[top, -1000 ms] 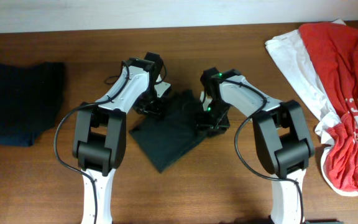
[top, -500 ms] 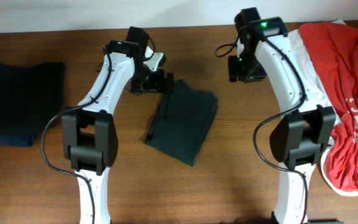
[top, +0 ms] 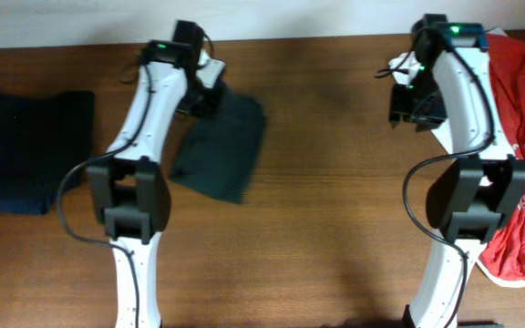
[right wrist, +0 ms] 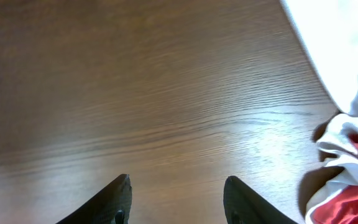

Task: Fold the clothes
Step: 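Carry the folded black shirt leftward onto the dark clothes stack with the left gripper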

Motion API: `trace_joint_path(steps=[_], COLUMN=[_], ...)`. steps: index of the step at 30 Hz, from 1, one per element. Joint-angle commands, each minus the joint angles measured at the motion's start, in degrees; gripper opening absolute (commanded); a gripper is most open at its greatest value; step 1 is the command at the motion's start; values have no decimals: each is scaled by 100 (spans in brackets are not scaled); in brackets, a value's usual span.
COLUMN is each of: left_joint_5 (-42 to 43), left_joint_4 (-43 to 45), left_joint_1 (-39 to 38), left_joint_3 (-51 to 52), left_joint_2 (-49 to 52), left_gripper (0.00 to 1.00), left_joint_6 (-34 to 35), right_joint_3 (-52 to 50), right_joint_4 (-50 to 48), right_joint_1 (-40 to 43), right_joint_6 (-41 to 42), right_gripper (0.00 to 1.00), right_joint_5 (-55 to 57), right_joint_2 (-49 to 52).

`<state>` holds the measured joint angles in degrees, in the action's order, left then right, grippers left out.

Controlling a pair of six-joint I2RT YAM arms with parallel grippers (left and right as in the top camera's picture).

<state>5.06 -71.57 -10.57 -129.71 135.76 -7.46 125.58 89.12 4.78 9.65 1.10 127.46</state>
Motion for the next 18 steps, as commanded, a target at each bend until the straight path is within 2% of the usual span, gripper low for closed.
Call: trace_joint_path(steps=[1,4,11,14,18], left_joint_5=[-1226,-1246,-1080,-739,-743], left_joint_4=[-72,260,1049,1237,1519], left_joint_1=[485,1325,3117,3600,4170], left_joint_3=[-192,-192,-192,-192,-190], left_joint_2=[-828,-1307,-1355,-1355,-1353], left_gripper=[0,0,0,0,0], left_joint_6=[28,28,-133,-142,-149], right_joint_3=[120,120,118,118,118], right_joint_4=[24,70,190,190,219], right_joint_1=[251,363,365,365,365], right_joint_6=[-157,-197,-192,-192,-192], right_gripper=[51,52,52,52,52], right_joint_5=[109,111,111,111,109], right_joint_2=[-546,-754,-776,-776,-776])
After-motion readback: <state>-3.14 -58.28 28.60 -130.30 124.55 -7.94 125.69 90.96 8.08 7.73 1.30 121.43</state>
